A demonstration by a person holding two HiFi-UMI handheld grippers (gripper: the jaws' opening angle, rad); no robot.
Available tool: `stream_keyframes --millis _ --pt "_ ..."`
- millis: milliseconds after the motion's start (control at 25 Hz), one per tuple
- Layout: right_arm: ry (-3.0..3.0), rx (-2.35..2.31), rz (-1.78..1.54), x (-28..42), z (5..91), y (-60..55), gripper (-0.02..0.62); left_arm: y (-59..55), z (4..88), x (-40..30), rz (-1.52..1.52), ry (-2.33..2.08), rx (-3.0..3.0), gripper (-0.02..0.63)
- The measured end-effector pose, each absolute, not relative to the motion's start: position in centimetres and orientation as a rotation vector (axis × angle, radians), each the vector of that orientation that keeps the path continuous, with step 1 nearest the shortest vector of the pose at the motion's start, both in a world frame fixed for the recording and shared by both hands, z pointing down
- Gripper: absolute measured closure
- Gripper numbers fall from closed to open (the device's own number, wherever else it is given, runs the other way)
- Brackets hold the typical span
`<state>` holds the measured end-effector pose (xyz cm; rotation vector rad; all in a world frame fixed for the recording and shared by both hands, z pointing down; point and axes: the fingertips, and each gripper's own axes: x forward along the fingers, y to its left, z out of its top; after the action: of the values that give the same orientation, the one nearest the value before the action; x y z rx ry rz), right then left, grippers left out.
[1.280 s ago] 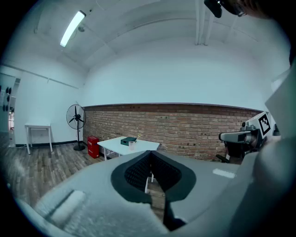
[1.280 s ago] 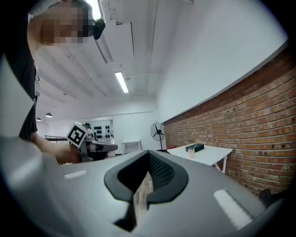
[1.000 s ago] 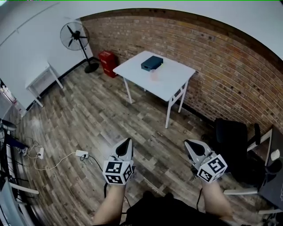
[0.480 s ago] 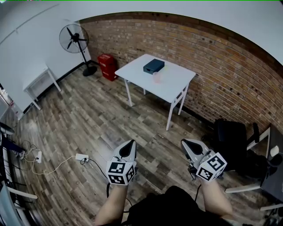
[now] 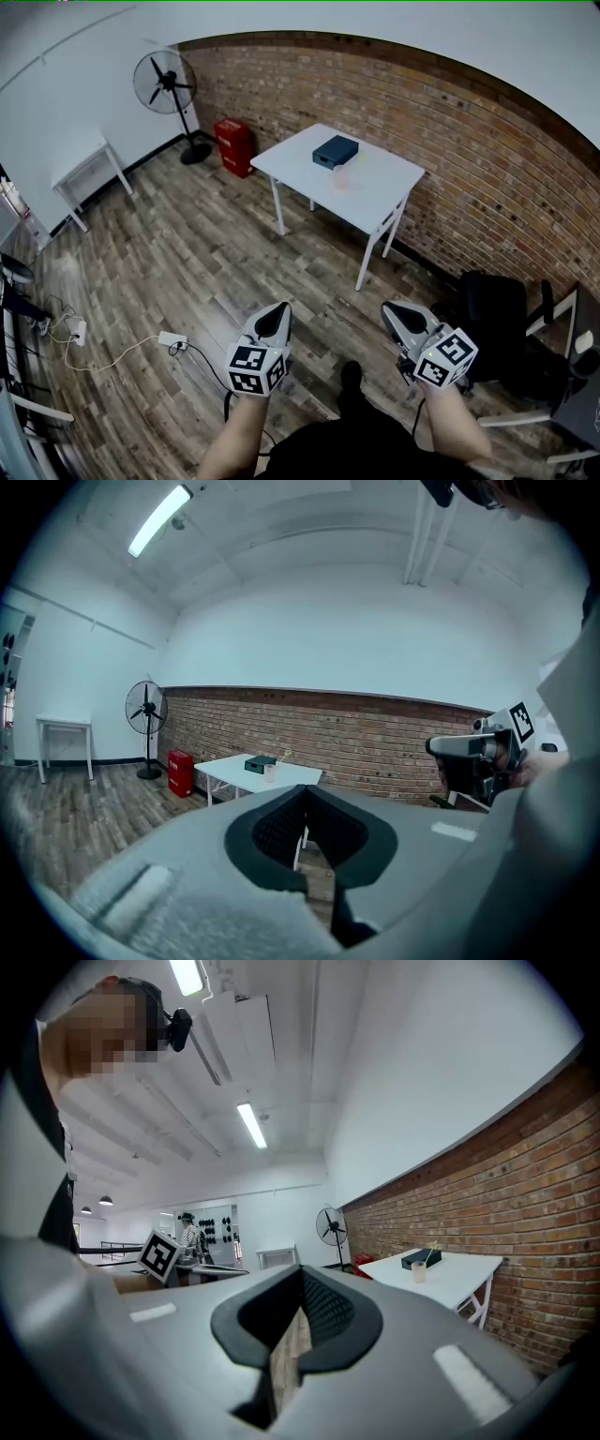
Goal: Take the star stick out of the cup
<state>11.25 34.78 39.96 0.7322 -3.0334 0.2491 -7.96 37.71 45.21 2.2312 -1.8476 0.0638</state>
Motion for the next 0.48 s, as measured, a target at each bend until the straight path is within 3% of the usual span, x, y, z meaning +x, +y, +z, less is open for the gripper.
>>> stream_keyframes --millis 480 --pt "-2.999 0.723 0.43 10.2 44.4 19.0 0.595 22.9 47.7 -9.3 0.107 -1.844 2.168 0.6"
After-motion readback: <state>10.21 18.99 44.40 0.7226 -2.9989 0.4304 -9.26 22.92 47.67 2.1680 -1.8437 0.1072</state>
